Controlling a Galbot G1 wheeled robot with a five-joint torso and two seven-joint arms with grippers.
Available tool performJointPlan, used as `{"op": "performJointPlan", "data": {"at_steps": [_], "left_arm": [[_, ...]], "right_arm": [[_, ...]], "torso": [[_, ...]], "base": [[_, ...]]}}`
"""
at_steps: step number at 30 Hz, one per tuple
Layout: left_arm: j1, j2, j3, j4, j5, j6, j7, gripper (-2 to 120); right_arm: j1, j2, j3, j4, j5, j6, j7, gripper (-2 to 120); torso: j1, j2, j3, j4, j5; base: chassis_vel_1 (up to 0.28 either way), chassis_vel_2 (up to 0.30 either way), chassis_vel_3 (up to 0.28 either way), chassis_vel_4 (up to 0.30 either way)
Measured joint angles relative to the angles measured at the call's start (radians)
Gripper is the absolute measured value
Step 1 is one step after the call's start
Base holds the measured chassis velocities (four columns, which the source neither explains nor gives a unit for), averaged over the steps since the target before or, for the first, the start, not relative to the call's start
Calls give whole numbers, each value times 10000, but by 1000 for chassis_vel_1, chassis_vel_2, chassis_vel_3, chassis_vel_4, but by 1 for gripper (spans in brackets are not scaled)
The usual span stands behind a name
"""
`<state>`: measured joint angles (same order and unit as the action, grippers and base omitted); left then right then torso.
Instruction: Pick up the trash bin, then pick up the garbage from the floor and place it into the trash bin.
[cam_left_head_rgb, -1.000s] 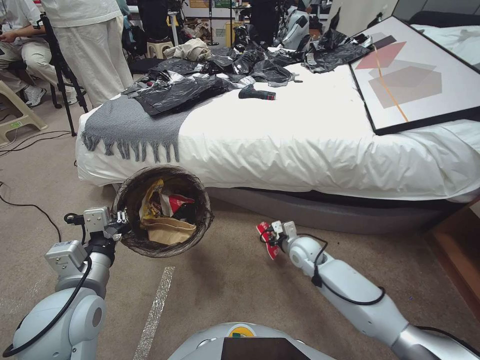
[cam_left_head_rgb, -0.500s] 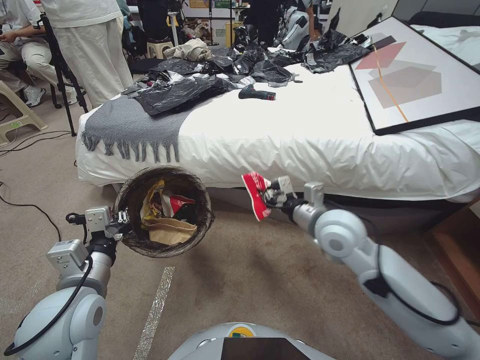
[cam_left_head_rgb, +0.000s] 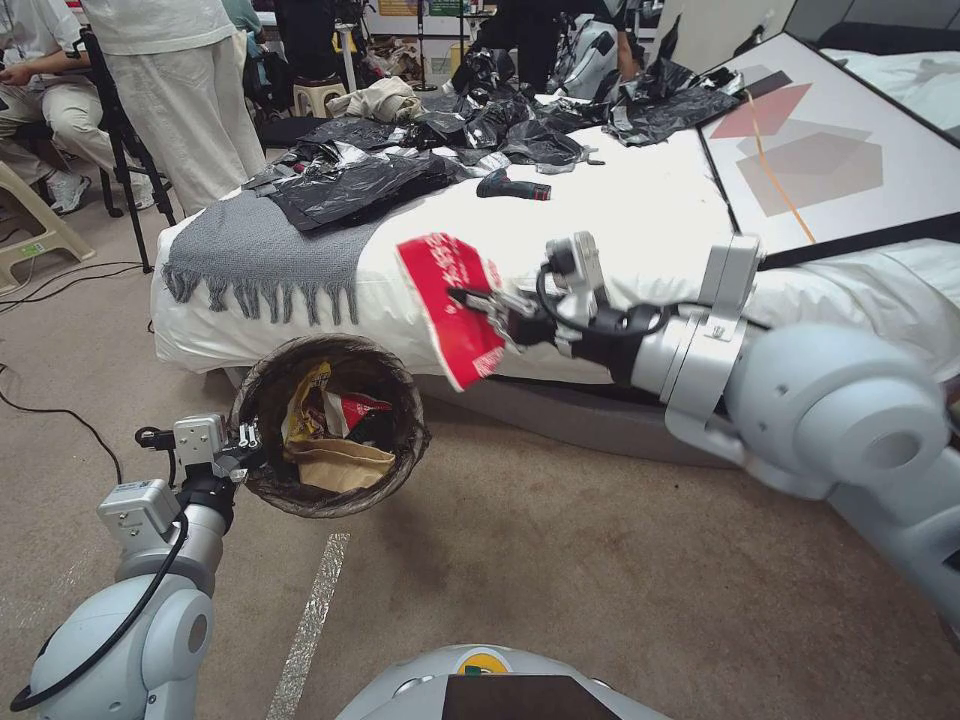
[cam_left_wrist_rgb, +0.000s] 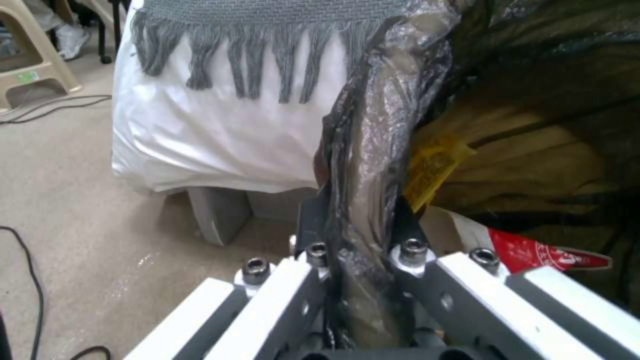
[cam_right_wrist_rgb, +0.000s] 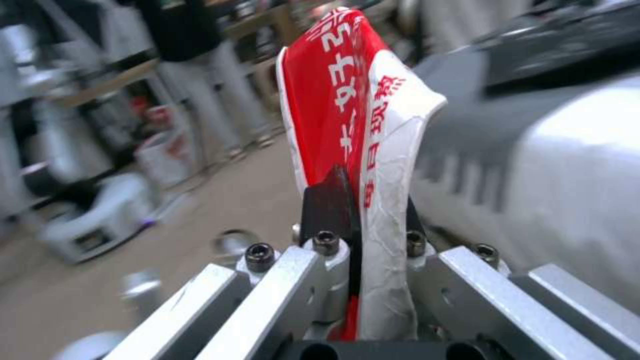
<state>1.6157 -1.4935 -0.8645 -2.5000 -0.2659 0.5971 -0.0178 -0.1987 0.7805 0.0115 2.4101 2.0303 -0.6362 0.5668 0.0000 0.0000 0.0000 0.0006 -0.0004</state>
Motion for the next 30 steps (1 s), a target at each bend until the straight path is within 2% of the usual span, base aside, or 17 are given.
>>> {"op": "performJointPlan", "data": {"at_steps": [1,2,5,6,8,10,13,16,22,26,30], "left_arm": [[-4,0,1,0,12,0,0,0],[-4,0,1,0,12,0,0,0],[-13,5,19,0,13,1,10,0],[-13,5,19,0,13,1,10,0],[-51,5,19,-1,11,5,9,0],[-61,5,18,0,10,5,9,0],[-111,5,6,0,-6,4,11,0],[-138,-4,6,0,-17,5,12,0],[-177,-21,9,0,-36,5,13,0],[-170,-22,-83,0,-143,7,10,0],[-162,-19,-136,0,-196,7,8,0]], "right_arm": [[551,130,-307,-200,560,-23,-13,0],[551,130,-307,-200,560,-23,-13,0],[1733,498,-1399,-710,1512,-16,-48,0],[1733,498,-1399,-710,1512,-16,-48,0],[2242,696,-2281,-932,1611,-5,-51,0],[2346,762,-2561,-995,1596,-6,-51,0],[2856,1096,-3878,-1399,1296,-4,41,0],[3042,1292,-4435,-1619,1045,0,90,0],[3138,1555,-5095,-1998,602,-2,122,0],[2810,2011,-5954,-2806,-200,-10,260,0],[2579,2241,-6172,-3065,-463,32,339,0]], "torso": [[0,0,0,-2,0],[0,0,0,-2,0],[0,0,0,-5,1],[0,0,0,-5,1],[0,0,0,-5,0],[0,0,0,-5,1],[0,0,0,-8,3],[0,0,0,-6,1],[0,0,0,-4,1],[0,0,1,-6,2],[0,0,1,-4,2]], "base": [[0,0,0,0],[0,0,0,0],[0,0,0,0],[0,0,0,0],[0,0,0,0],[0,0,0,0],[0,0,0,0],[0,0,0,0],[0,0,0,0],[0,0,0,0],[0,0,0,0]]}}
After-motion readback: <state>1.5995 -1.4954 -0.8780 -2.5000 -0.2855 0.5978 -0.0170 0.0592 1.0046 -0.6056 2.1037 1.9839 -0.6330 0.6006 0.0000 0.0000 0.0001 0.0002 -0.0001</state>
